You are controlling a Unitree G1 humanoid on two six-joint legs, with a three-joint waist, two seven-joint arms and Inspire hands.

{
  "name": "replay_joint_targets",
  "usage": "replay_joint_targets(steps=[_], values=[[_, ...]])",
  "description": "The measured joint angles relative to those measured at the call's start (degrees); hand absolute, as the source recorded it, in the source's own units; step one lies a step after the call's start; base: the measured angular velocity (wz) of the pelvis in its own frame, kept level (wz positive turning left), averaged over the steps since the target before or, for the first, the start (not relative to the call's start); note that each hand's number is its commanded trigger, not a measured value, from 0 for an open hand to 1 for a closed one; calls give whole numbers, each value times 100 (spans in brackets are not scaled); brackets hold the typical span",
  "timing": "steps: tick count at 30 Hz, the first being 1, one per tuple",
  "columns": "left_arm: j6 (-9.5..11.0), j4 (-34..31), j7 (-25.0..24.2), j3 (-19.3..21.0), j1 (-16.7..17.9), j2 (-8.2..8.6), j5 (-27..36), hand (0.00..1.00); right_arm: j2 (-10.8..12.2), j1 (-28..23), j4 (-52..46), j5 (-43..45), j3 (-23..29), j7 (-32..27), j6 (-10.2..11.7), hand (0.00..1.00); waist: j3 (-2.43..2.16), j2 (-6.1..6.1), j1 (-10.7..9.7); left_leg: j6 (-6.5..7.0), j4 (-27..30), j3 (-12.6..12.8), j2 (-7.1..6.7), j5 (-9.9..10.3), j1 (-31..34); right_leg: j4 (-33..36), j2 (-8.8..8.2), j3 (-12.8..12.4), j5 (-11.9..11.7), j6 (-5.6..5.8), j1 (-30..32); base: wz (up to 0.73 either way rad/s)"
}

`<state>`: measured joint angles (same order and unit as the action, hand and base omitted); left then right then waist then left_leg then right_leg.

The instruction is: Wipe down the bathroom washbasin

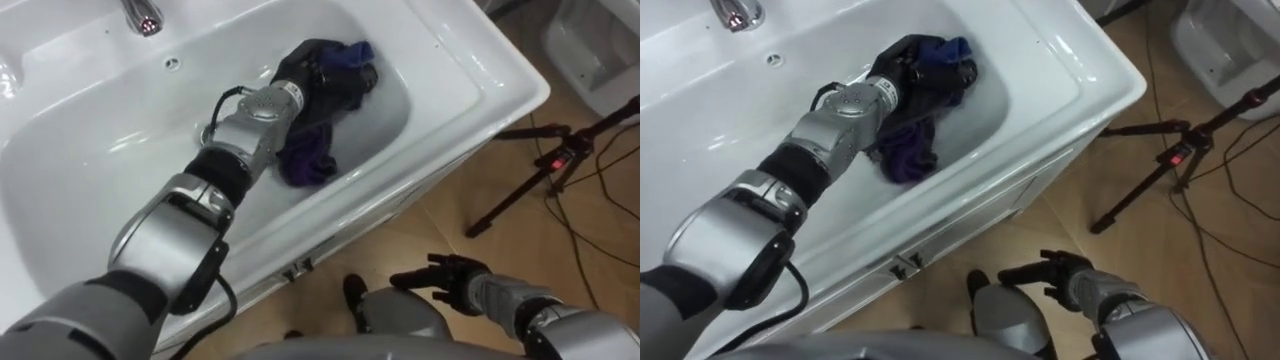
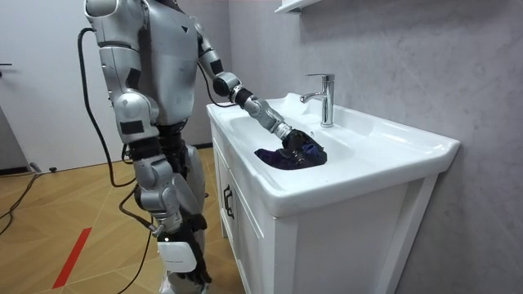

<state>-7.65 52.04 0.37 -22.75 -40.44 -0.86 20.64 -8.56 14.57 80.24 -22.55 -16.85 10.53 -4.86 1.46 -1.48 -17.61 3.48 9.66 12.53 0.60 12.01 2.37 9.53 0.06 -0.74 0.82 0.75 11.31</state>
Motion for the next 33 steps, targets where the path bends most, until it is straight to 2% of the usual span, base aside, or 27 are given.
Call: replay_joint_targets(steps=[4,6,12,17,21,25,28,30,33], values=[[-81,-563,4,3,0,-3,6,100,-15,-33,12,-218,6,-3,-7,0,10,-64,16,0,-5,-7,2,0,-19,-3,-1,23,1,0,-15,1],[-78,-903,3,24,-47,16,117,100,-46,-43,14,-294,10,-28,-19,0,33,-116,16,0,-8,12,5,0,-53,19,3,7,1,0,-21,-6],[-72,-921,3,470,-284,242,124,100,-25,-65,3,-259,10,-62,-18,0,46,-102,-26,-58,-2,106,44,33,-210,131,33,-31,71,-49,-98,-10],[-73,-989,13,465,-285,201,122,100,-19,-125,-24,-359,5,-113,-23,0,49,-87,-9,-97,-7,139,76,51,-274,131,108,-76,107,-78,-133,-6],[-72,-886,14,450,-283,163,19,100,-19,-143,-13,-425,-1,-110,-23,0,63,-17,22,-107,16,138,84,45,-291,134,113,-69,132,-90,-153,0],[-76,-572,21,451,-254,87,-515,100,-18,-230,-37,-457,6,-150,-16,0,86,55,70,-107,60,153,85,46,-357,112,106,-65,172,-83,-254,0],[-71,-332,39,455,-61,-106,-1279,100,-5,-295,-87,-460,24,-164,-18,0,80,82,77,-108,64,140,93,46,-450,98,109,-55,200,-96,-358,0],[-38,-284,66,457,279,-262,-1625,100,-23,-406,-190,-455,30,-155,-7,0,70,112,90,-108,59,141,99,46,-553,104,116,-44,251,-108,-468,4],[-38,95,101,462,645,-368,-2418,100,-27,-548,-228,-444,111,-154,3,0,54,134,138,-115,53,135,101,51,-666,84,133,-44,282,-118,-594,2]])
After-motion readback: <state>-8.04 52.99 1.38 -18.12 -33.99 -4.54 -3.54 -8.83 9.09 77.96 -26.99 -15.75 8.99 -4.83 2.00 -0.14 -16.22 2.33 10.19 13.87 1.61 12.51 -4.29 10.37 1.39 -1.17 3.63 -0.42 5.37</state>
